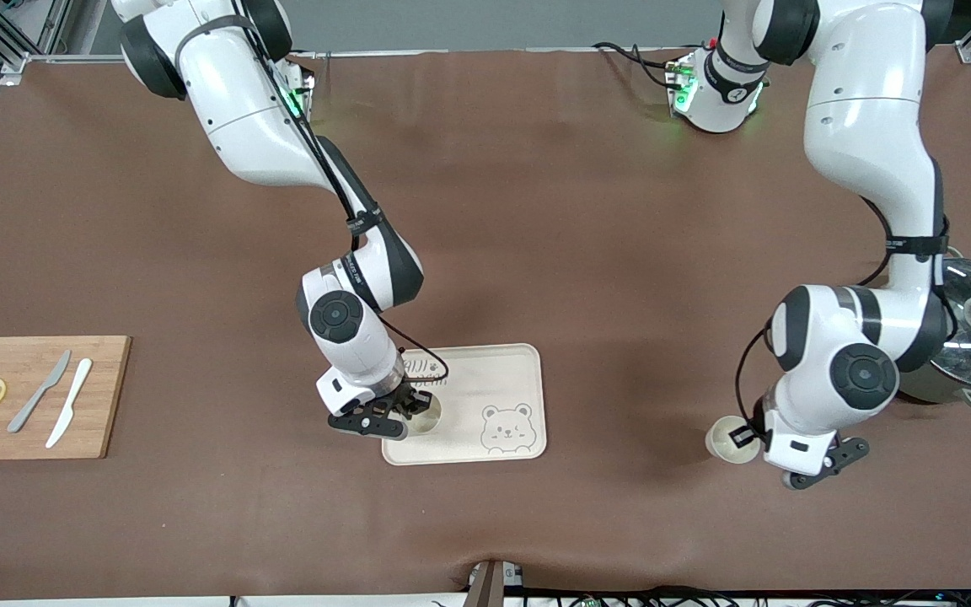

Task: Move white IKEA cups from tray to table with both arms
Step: 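Carry the cup off the tray with the left gripper while the right gripper holds, then carry the cup off the tray with the right gripper toward the cutting board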

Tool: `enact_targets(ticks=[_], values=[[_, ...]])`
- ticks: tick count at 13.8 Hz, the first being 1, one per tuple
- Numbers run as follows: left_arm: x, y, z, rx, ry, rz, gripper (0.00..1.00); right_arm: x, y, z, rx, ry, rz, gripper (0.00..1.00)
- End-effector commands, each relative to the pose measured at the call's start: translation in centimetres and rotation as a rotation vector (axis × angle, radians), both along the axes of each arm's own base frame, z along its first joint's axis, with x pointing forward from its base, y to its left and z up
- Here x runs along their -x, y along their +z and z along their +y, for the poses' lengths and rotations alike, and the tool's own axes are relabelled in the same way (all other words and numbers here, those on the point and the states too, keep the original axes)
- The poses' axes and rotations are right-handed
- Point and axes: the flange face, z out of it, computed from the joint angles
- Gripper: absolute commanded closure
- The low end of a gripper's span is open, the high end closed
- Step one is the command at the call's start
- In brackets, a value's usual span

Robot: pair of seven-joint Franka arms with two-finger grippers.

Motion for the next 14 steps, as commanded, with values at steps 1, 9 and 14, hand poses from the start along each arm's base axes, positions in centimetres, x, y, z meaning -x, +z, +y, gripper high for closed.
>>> enact_targets(ticks=[1, 9, 14], values=[[-0.1, 0.3, 2.5, -0.013, 0.005, 0.009, 1.00, -0.1, 0.3, 0.5, -0.003, -0.024, 0.005, 1.00], [0.0, -3.1, 4.0, 0.021, 0.049, 0.044, 1.00, -0.5, 5.2, -1.7, 0.025, -0.036, 0.094, 1.00], [0.0, -3.9, 4.7, 0.018, 0.054, 0.055, 0.87, -2.5, 9.2, -8.8, 0.063, 0.085, 0.130, 1.00]])
